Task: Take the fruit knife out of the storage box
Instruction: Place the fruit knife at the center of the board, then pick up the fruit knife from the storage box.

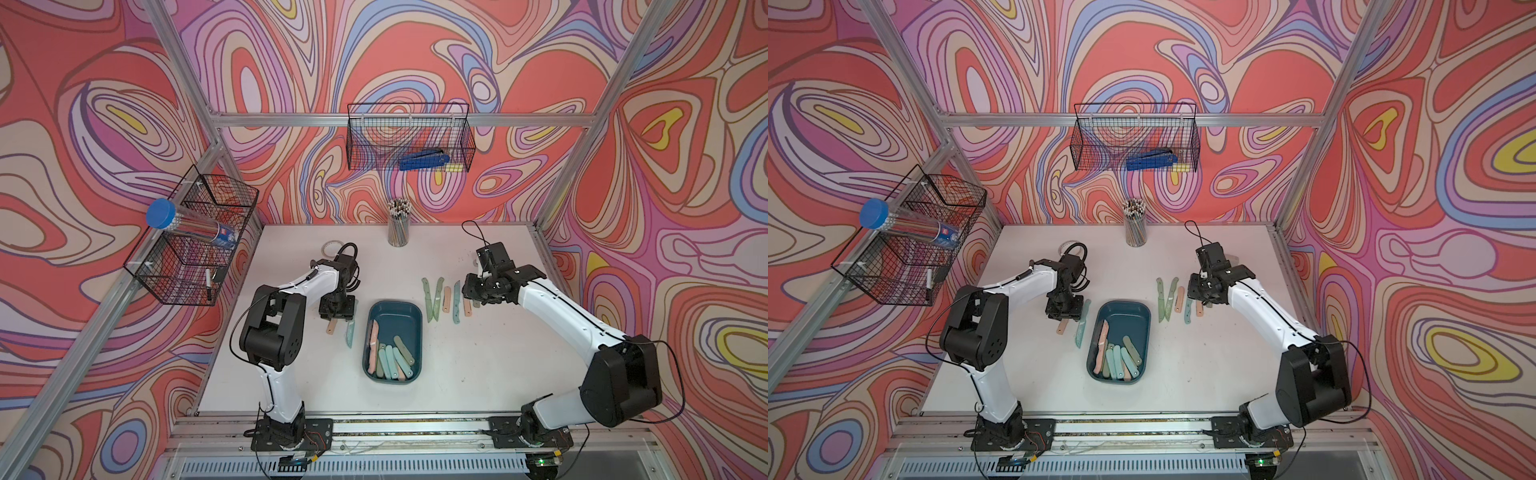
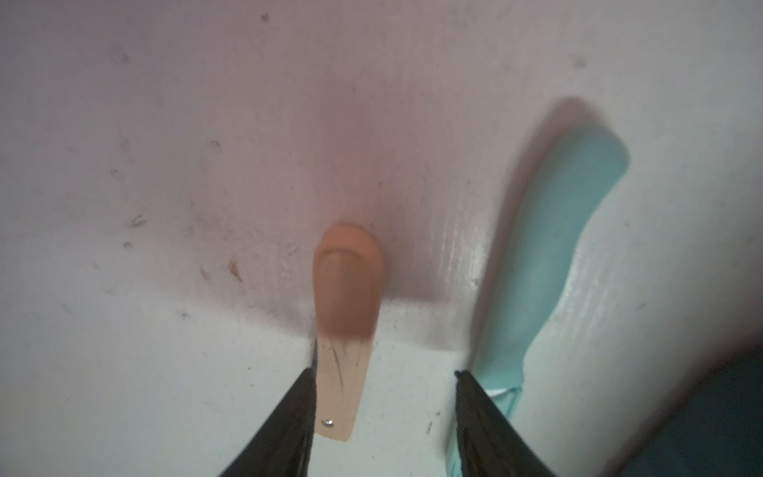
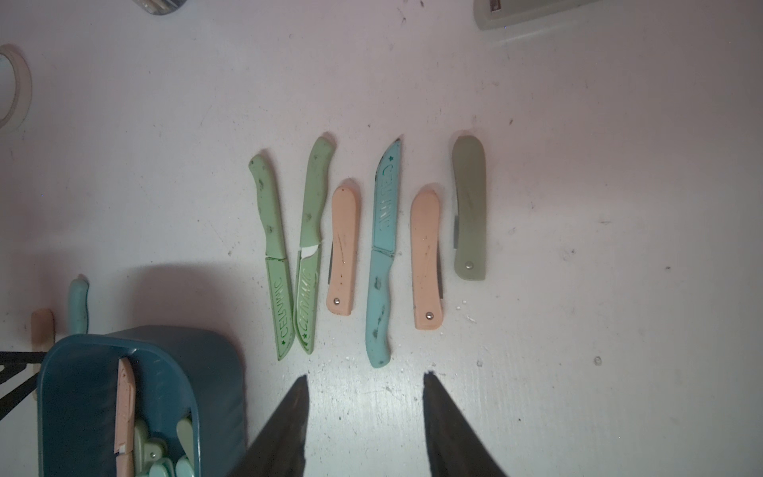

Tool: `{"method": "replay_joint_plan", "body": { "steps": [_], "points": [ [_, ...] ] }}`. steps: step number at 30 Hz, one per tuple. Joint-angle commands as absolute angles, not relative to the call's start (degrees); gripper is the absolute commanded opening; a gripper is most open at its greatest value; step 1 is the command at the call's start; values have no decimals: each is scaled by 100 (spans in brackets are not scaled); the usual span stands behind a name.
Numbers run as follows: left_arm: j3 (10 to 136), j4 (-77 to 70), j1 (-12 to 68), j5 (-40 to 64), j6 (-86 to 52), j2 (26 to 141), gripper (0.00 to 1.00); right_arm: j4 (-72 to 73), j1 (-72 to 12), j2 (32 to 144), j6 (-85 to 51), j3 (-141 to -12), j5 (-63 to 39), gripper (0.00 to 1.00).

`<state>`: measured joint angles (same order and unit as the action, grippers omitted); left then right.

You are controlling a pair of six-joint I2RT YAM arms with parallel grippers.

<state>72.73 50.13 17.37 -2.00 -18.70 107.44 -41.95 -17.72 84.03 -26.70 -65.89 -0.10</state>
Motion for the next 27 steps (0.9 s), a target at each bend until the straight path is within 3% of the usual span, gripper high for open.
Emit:
{"method": "replay_joint_plan", "body": {
  "steps": [1,8,16,23,27],
  "points": [
    [7381,5106,1741,-154,-1942,10599,55,-4163,-1812,8417,-2741,-6559,-26,46],
    [7294,5003,1727,-112,-1893,10007,56,-4157,-1928,8371,-2720,-6616,-47,46],
    [6588,4276,1717,1214,-1585,8020,62,-4220,-2464,8519,-2518,-6881,-99,46],
    [5899,4036,1718,2115,-1573,6630,64,-4322,-3720,9107,-2277,-7458,-66,46],
    [5380,3714,1715,2197,-1785,5796,74,-4624,-4569,9770,-2327,-8032,-81,46]
  ]
}}
